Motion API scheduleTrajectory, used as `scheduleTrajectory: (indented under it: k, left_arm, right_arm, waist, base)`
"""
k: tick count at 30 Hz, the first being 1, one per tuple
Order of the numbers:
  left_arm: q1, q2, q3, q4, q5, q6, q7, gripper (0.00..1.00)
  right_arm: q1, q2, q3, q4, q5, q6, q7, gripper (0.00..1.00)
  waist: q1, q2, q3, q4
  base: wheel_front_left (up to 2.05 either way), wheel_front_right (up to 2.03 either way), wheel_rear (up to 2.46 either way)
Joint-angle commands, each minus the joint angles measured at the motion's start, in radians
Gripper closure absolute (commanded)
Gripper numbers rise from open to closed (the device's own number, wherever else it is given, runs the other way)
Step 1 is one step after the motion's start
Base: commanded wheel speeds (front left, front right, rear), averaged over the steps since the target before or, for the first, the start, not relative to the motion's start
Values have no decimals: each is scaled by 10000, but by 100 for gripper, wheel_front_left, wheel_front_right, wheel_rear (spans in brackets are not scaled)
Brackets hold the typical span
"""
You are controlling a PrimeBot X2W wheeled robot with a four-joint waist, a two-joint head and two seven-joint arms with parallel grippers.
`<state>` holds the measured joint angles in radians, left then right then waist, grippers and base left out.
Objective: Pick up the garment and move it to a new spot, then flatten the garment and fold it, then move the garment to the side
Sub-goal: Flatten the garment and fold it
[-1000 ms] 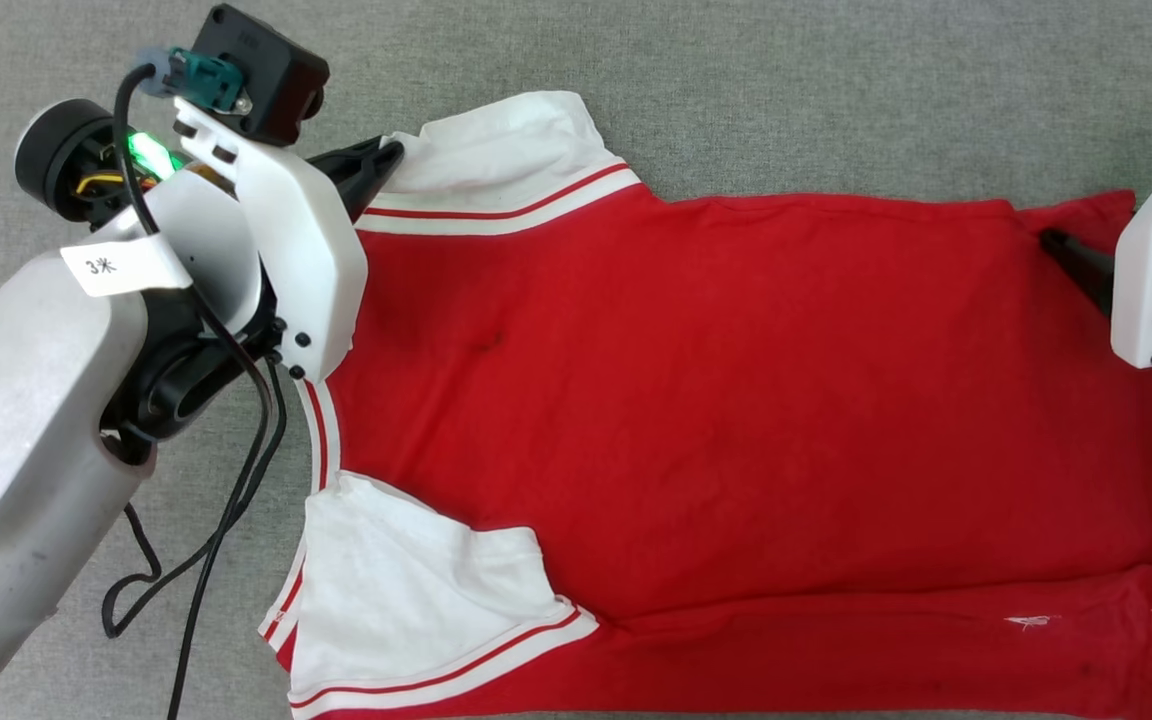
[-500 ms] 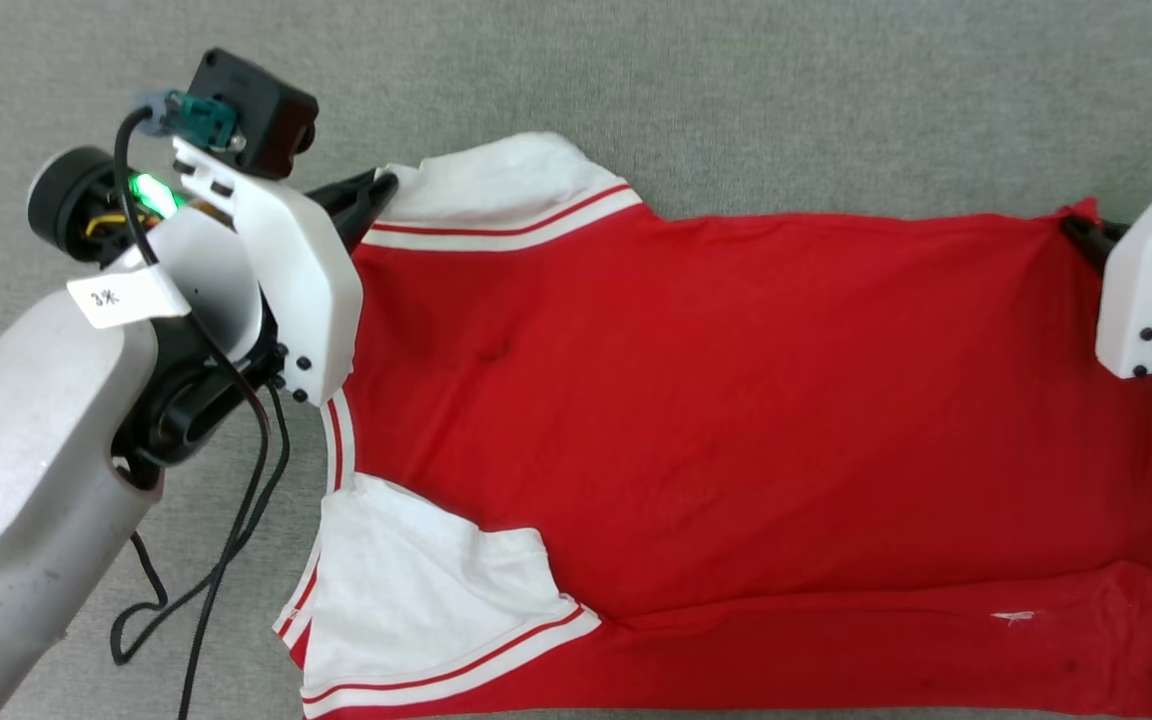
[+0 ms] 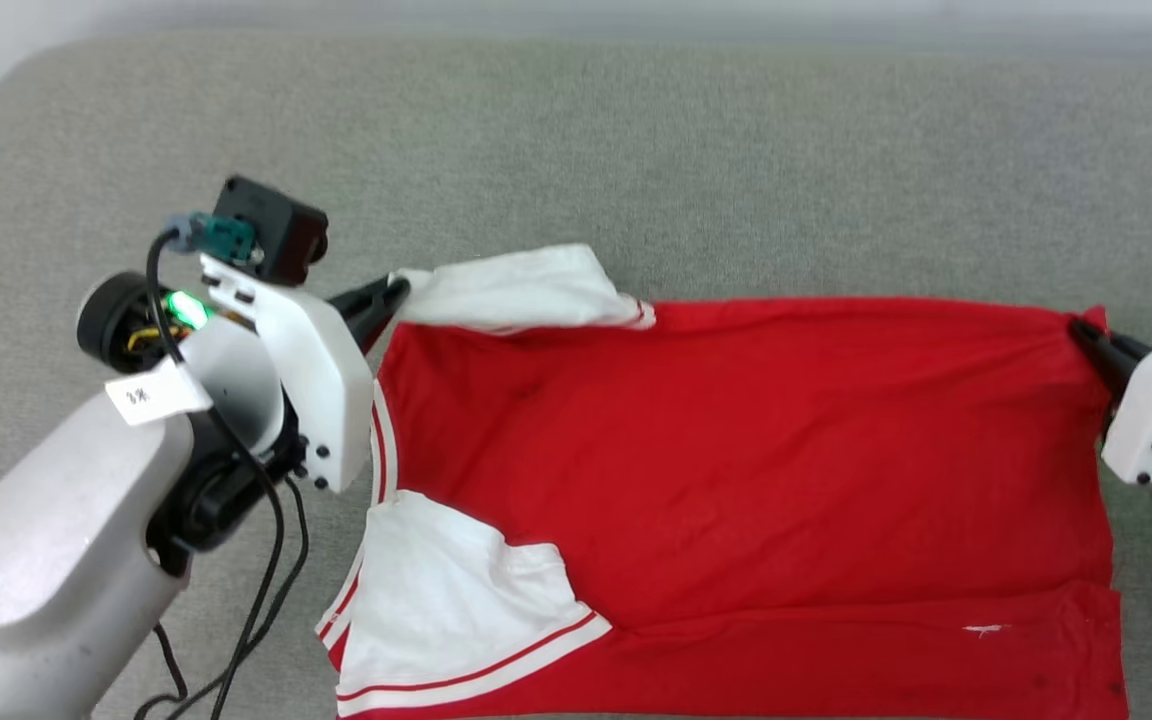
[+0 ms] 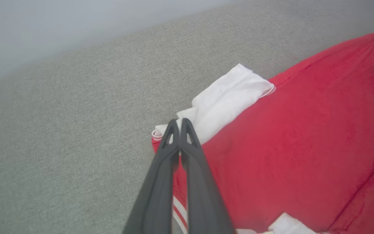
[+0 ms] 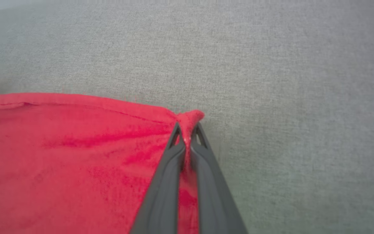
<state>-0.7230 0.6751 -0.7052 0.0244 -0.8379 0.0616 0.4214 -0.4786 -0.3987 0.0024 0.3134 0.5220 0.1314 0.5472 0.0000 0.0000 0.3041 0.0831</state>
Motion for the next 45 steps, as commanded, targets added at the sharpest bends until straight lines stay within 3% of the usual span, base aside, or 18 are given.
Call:
scheduleTrajectory:
  k: [1,11,26,31,41,43,44,45]
  left_arm:
    - [230,10,-26,-73,-16,47,-60,100]
    - [1603,423,-190,-785,-168,466,-305,100]
    - [4126,850,-571,-1195,-808,1037,-726,100]
    - [4452,908,-857,-947,-683,950,-699,100]
    - [4370,400,-1408,68,-352,562,-900,100]
    - [4346,279,-1472,235,-339,518,-914,100]
    - [4329,240,-1503,303,-300,488,-909,100]
    - [4309,211,-1540,349,-266,461,-923,29]
  right_arm:
    - [232,37,-64,-83,96,-16,-143,100]
    - [1895,-83,-186,-595,966,-14,-1033,100]
    - [4556,-995,-26,-1965,2302,-14,-476,100]
    - [4895,-1317,281,-2271,2325,-14,-347,100]
    - [5122,-1900,1108,-2432,2039,-14,-565,100]
    - [5119,-1955,1235,-2451,2106,-13,-667,36]
    - [5111,-1925,1247,-2405,2187,-14,-676,0]
    - [5101,-1935,1298,-2394,2230,-13,-695,0]
  waist:
    - [0,0,-277,68]
    - [0,0,-975,255]
    - [0,0,-1732,417]
    - [0,0,-1789,436]
    - [0,0,-1594,424]
    - [0,0,-1551,405]
    - [0,0,-1535,393]
    - [0,0,-1531,380]
  base:
    - [0,0,0]
    - [0,0,0]
    - [0,0,0]
    - [0,0,0]
    - [0,0,0]
    - [0,0,0]
    - [0,0,0]
    - [0,0,0]
